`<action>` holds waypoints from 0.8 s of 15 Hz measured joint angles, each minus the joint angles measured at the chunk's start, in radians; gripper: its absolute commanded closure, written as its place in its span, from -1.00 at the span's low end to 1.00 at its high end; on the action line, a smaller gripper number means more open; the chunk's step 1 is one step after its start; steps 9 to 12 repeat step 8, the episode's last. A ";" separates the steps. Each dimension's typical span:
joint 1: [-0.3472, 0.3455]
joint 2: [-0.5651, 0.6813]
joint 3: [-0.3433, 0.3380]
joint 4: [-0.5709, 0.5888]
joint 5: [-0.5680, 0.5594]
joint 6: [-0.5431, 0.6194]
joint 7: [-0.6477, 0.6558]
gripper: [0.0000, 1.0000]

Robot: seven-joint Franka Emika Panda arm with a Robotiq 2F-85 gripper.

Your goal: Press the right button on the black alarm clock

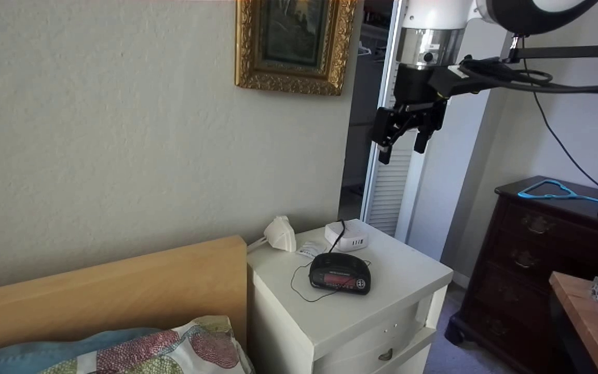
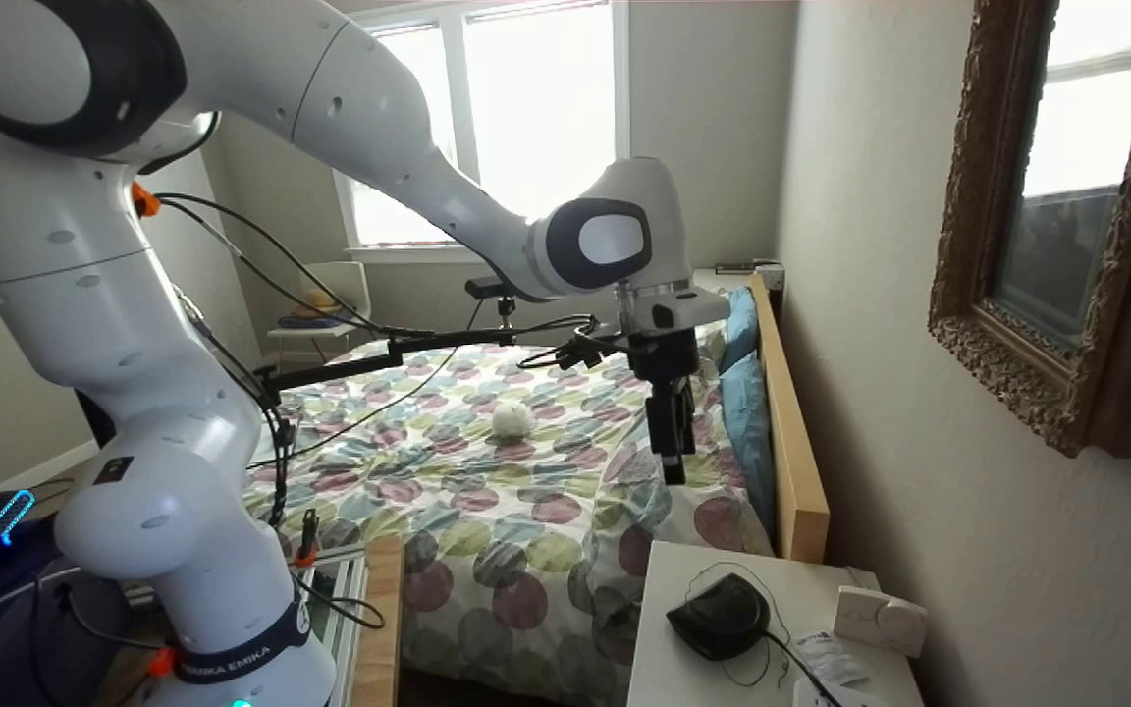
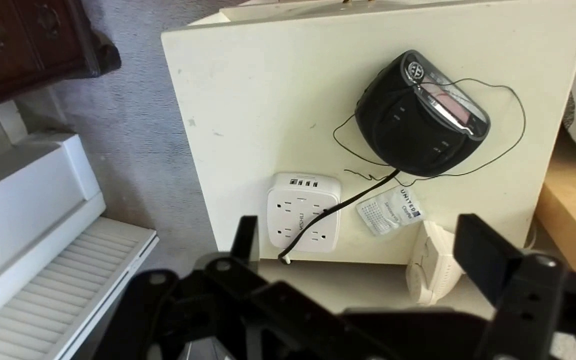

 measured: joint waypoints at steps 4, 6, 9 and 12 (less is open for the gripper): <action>-0.003 0.007 0.003 0.000 0.000 0.005 -0.030 -1.00; -0.003 0.007 0.003 0.000 0.000 0.005 -0.031 -1.00; -0.003 0.007 0.003 0.000 0.000 0.005 -0.032 -1.00; -0.003 0.007 0.003 0.000 0.000 0.005 -0.032 -1.00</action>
